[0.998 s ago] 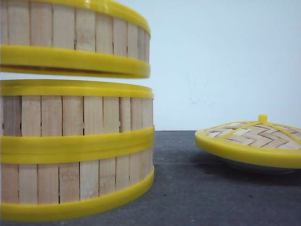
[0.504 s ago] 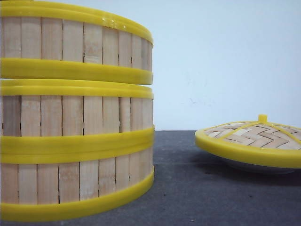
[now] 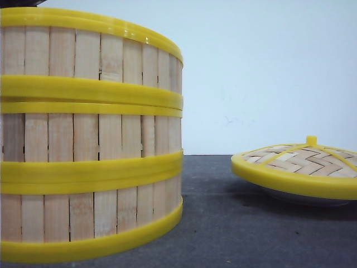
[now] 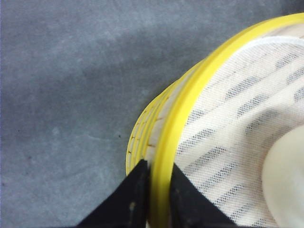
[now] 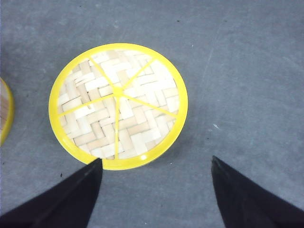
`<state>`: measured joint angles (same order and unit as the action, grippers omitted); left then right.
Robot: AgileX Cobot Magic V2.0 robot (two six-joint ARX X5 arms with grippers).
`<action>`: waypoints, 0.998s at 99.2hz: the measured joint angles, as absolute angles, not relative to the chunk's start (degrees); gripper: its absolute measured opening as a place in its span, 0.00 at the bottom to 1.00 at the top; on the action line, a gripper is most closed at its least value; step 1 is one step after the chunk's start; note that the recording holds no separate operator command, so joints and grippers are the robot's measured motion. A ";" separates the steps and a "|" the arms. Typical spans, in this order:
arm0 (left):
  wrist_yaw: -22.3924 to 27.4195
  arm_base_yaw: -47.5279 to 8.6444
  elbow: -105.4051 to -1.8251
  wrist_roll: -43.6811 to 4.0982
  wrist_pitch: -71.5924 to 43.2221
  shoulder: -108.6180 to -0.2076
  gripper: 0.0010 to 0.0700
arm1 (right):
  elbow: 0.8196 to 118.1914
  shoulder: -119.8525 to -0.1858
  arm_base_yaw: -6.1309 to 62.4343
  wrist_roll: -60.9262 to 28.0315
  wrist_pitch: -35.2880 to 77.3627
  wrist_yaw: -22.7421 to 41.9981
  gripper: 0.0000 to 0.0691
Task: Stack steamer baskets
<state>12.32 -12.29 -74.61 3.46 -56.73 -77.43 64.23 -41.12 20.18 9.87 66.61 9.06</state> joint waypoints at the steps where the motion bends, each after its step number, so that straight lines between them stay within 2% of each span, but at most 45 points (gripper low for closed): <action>1: 12.32 -12.29 -74.61 3.46 -56.73 -77.43 0.02 | 64.23 -41.12 20.18 9.87 66.61 9.06 0.65; 14: 12.40 -12.27 -74.61 3.38 -56.66 -77.43 0.07 | 64.23 -41.12 20.18 9.87 66.61 9.04 0.65; 30: 12.58 -12.29 -74.61 3.36 -55.90 -77.43 0.32 | 64.16 -41.12 20.18 9.87 66.43 9.06 0.65; 39: 12.60 -12.27 -74.61 3.36 -55.75 -77.43 0.40 | 62.92 -41.08 20.18 9.87 64.97 9.06 0.65; 56: 12.62 -12.29 -74.61 3.29 -53.69 -77.14 0.42 | 57.45 -41.12 20.18 9.87 59.33 8.25 0.65; 73: 11.51 -12.23 -74.61 3.18 -53.06 -72.71 0.42 | 52.93 -44.31 20.18 9.82 51.99 2.76 0.65; 85: 4.54 -11.73 -74.61 3.18 -52.66 -67.20 0.42 | 52.66 -49.91 20.18 9.76 47.35 -1.37 0.65; 94: -1.76 -10.63 -74.63 3.16 -52.99 -63.72 0.42 | 52.66 -54.52 20.18 9.34 44.38 -1.83 0.65; 99: -3.22 -9.91 -74.63 3.18 -53.56 -62.39 0.42 | 52.66 -57.04 20.18 9.08 42.76 -1.85 0.65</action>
<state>-3.22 -9.91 -74.63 3.18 -53.56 -62.39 52.66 -57.04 20.18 9.08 42.76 -1.85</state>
